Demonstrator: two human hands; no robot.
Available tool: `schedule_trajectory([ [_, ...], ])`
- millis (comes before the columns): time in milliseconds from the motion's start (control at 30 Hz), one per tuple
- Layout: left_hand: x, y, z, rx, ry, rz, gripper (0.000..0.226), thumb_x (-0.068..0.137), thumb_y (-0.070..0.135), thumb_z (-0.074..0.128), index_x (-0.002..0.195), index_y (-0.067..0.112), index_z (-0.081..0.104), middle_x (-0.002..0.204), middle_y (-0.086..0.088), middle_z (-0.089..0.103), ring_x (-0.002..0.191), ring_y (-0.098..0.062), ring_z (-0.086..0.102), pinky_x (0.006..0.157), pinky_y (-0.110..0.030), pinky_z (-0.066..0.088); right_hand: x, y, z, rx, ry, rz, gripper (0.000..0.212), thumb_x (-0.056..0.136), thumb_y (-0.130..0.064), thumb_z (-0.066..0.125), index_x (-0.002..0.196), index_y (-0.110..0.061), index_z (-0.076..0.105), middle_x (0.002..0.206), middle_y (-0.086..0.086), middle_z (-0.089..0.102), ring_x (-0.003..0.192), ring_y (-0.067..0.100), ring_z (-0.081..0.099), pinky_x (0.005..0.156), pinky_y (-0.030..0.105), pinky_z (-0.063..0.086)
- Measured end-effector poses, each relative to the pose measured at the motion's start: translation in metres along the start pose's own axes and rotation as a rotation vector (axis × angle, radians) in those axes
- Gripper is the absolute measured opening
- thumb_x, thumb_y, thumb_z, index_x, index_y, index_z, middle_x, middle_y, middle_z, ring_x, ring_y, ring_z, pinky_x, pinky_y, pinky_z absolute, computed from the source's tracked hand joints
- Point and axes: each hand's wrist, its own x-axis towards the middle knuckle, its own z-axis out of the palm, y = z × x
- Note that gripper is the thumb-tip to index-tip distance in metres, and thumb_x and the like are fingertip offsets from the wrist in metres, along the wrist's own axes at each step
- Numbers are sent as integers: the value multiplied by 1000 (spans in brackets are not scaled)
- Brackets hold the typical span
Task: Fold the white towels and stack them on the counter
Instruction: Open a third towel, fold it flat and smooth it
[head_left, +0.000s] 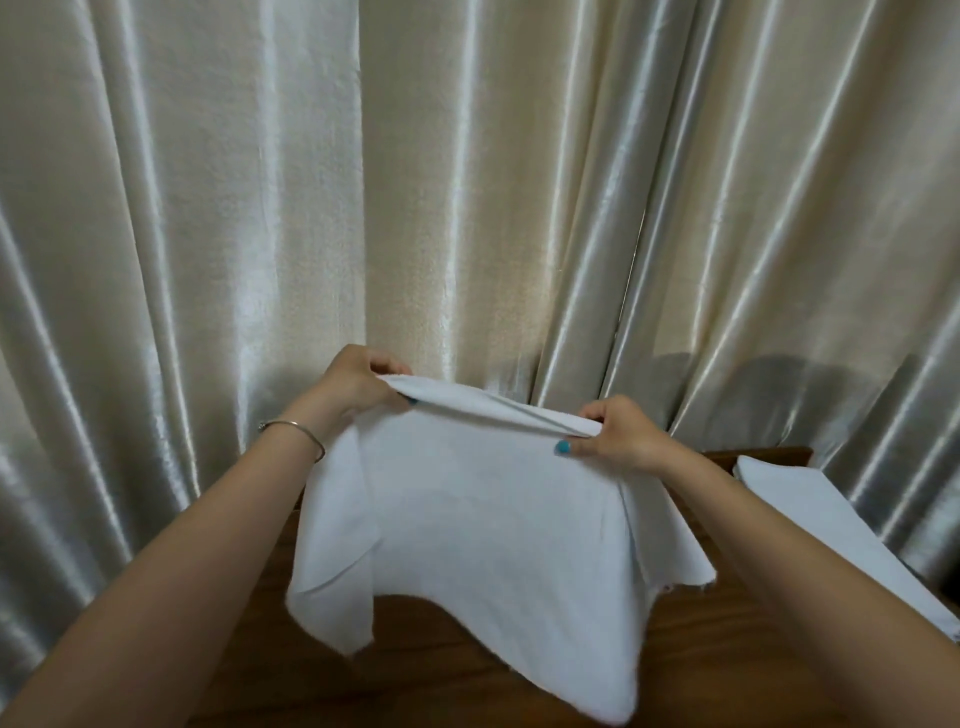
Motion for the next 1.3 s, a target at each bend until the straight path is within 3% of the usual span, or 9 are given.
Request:
schedule_trajectory([
  [133,8,-24,4,128,-124,-8,20,71,2,73,84,17,70,85,1,67,79,-12,60,65,-19,45,2,15,-10,-178,10,-28,8,81,-11,73,74,-14,72,72,2,64,72,15,59,61,25,40],
  [233,12,-41,3,237,-186,23,27,68,8,77,93,9,71,88,-4,65,84,-18,59,66,-20,44,0,33,-23,-290,94,12,16,84,3,61,76,-7,69,74,4,63,78,22,59,64,27,38],
  [333,14,-57,7,341,-183,30,17,73,10,78,89,9,73,88,-5,69,83,-22,62,70,-27,47,0,52,-30,-359,170,64,22,83,8,56,90,-2,73,89,13,70,90,30,63,77,37,53],
  [467,15,-59,17,420,-81,60,23,67,25,84,76,6,75,77,-11,71,75,-27,64,60,-28,41,0,52,-28,-498,250,61,17,86,3,56,93,0,71,94,13,52,91,38,59,73,36,49],
  [633,13,-66,22,437,14,67,37,59,40,86,63,7,70,65,-12,68,64,-27,62,56,-35,44,-17,40,-31,-757,429,194,19,88,-5,48,106,-9,53,94,17,65,84,39,64,59,35,39],
  [733,15,-62,19,427,-66,96,23,61,29,87,72,12,76,72,-6,71,71,-23,64,69,-39,52,-15,46,-37,-536,422,147,23,84,7,45,103,-4,52,90,23,62,83,42,59,61,36,38],
  [933,26,-73,10,327,13,156,13,64,6,83,75,11,78,73,-9,74,72,-27,68,68,-37,52,-2,65,-63,-397,359,254,20,80,6,57,96,2,68,102,25,66,99,41,62,82,34,48],
  [1133,28,-73,9,371,-61,171,15,75,2,75,89,7,78,86,-10,75,82,-26,68,74,-31,50,-18,66,-77,-532,577,265,29,86,-3,50,105,-12,69,99,21,68,91,43,62,63,35,40],
  [1300,25,-75,9,465,-81,90,11,81,-3,64,83,3,74,82,-13,68,80,-27,61,66,-24,35,-21,68,-89,-421,743,249,25,86,5,49,107,2,64,111,27,55,94,47,56,78,46,47],
])
